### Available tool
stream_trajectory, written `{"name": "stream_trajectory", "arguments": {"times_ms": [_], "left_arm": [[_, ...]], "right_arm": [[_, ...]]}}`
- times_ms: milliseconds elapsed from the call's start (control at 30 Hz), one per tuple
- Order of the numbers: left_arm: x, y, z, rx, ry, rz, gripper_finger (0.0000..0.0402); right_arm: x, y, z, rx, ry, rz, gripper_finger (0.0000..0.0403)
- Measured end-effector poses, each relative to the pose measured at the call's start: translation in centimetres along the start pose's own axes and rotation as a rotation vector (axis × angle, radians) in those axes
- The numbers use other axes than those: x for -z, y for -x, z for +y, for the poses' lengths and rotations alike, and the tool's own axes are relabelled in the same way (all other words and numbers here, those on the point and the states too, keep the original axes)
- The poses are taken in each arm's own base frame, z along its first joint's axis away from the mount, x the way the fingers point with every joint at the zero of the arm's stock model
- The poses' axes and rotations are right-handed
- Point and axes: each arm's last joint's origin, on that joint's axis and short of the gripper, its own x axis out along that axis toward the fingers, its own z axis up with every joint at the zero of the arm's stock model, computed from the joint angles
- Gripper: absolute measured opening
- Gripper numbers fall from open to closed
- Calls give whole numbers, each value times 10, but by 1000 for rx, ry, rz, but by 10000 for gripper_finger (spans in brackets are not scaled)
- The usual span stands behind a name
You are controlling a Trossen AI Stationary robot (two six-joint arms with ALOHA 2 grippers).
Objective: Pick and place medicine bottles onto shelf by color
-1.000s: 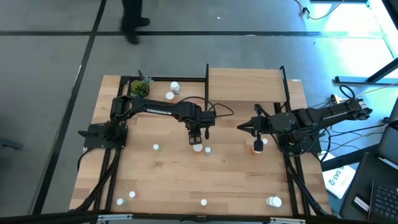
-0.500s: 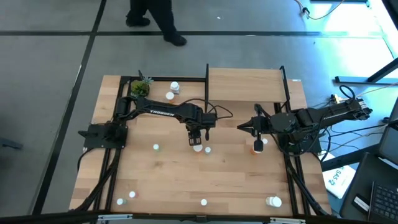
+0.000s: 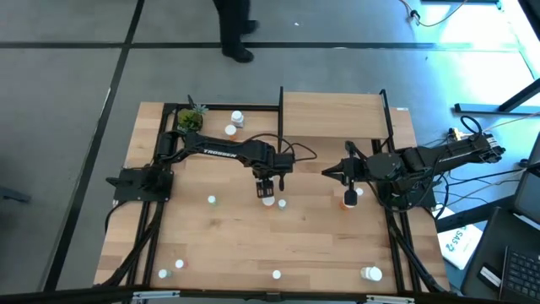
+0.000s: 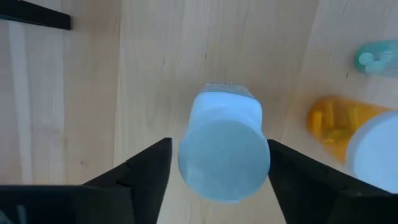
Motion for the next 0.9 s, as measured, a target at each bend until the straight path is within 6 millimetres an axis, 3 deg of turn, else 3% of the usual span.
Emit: {"name": "stream_trajectory", "arguments": {"times_ms": [167, 467, 667, 900], "left_arm": [[0, 3, 1, -10, 6, -9, 281], [5, 21, 4, -56, 10, -38, 285], [12, 44, 2, -62, 22, -71, 285], [27, 76, -14, -145, 20, -138, 286]], "right_arm": [[0, 0, 0, 0, 0, 0, 23], [0, 0, 0, 0, -1, 0, 23], [0, 0, 0, 0, 0, 0, 23], [0, 0, 0, 0, 0, 0, 23]]}}
